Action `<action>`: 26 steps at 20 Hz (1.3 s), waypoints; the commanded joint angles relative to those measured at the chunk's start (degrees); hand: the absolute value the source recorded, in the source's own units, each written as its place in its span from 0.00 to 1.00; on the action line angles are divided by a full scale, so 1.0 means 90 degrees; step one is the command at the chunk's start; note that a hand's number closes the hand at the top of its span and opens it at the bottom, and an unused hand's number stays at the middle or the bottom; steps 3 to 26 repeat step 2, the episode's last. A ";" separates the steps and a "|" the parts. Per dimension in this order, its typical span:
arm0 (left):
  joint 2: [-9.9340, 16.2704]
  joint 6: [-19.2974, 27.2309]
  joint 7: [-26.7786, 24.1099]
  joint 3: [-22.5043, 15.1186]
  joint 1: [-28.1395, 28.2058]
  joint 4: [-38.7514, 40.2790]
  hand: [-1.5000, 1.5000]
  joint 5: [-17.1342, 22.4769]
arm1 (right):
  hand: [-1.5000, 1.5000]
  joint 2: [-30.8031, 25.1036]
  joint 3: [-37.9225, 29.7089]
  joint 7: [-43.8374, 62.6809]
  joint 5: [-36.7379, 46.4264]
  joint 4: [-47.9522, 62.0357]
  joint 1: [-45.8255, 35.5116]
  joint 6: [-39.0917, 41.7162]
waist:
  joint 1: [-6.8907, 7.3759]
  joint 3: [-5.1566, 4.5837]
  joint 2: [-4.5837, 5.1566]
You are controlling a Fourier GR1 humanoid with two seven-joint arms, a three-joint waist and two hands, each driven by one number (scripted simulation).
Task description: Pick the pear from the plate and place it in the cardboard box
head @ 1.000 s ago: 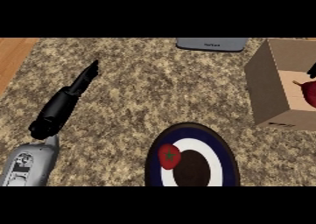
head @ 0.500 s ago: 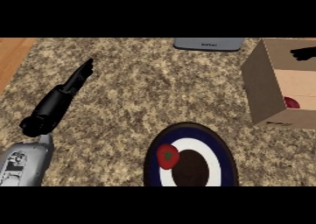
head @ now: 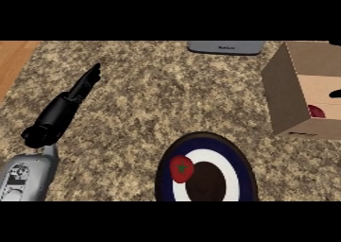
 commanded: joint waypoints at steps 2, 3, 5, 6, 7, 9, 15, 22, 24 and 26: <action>-0.0039 -0.0011 -0.0024 -0.0011 0.0046 -0.0017 0.50 0.0028 | 0.00 -0.0317 -0.0688 0.0151 -0.0822 0.0714 -0.0308 0.1694 | 0.0052 0.0007 0.0044; -0.0039 -0.0011 -0.0024 -0.0011 0.0046 -0.0017 0.50 0.0028 | 0.00 -0.0317 -0.0688 0.0151 -0.0822 0.0714 -0.0308 0.1694 | 0.0052 0.0007 0.0044; -0.0039 -0.0011 -0.0024 -0.0011 0.0046 -0.0017 0.50 0.0028 | 0.00 -0.0317 -0.0688 0.0151 -0.0822 0.0714 -0.0308 0.1694 | 0.0052 0.0007 0.0044; -0.0039 -0.0011 -0.0024 -0.0011 0.0046 -0.0017 0.50 0.0028 | 0.00 -0.0317 -0.0688 0.0151 -0.0822 0.0714 -0.0308 0.1694 | 0.0052 0.0007 0.0044; -0.0039 -0.0011 -0.0024 -0.0011 0.0046 -0.0017 0.50 0.0028 | 0.00 -0.0317 -0.0688 0.0151 -0.0822 0.0714 -0.0308 0.1694 | 0.0052 0.0007 0.0044; -0.0039 -0.0011 -0.0024 -0.0011 0.0046 -0.0017 0.50 0.0028 | 0.00 -0.0317 -0.0688 0.0151 -0.0822 0.0714 -0.0308 0.1694 | 0.0052 0.0007 0.0044; -0.0039 -0.0011 -0.0024 -0.0011 0.0046 -0.0017 0.50 0.0028 | 0.00 -0.0317 -0.0688 0.0151 -0.0822 0.0714 -0.0308 0.1694 | 0.0052 0.0007 0.0044; -0.0039 -0.0011 -0.0024 -0.0011 0.0046 -0.0017 0.50 0.0028 | 0.00 -0.0317 -0.0688 0.0151 -0.0822 0.0714 -0.0308 0.1694 | 0.0052 0.0007 0.0044; -0.0039 -0.0011 -0.0024 -0.0011 0.0046 -0.0017 0.50 0.0028 | 0.00 -0.0317 -0.0688 0.0151 -0.0822 0.0714 -0.0308 0.1694 | 0.0052 0.0007 0.0044; -0.0039 -0.0011 -0.0024 -0.0011 0.0046 -0.0017 0.50 0.0028 | 0.00 -0.0317 -0.0688 0.0151 -0.0822 0.0714 -0.0308 0.1694 | 0.0052 0.0007 0.0044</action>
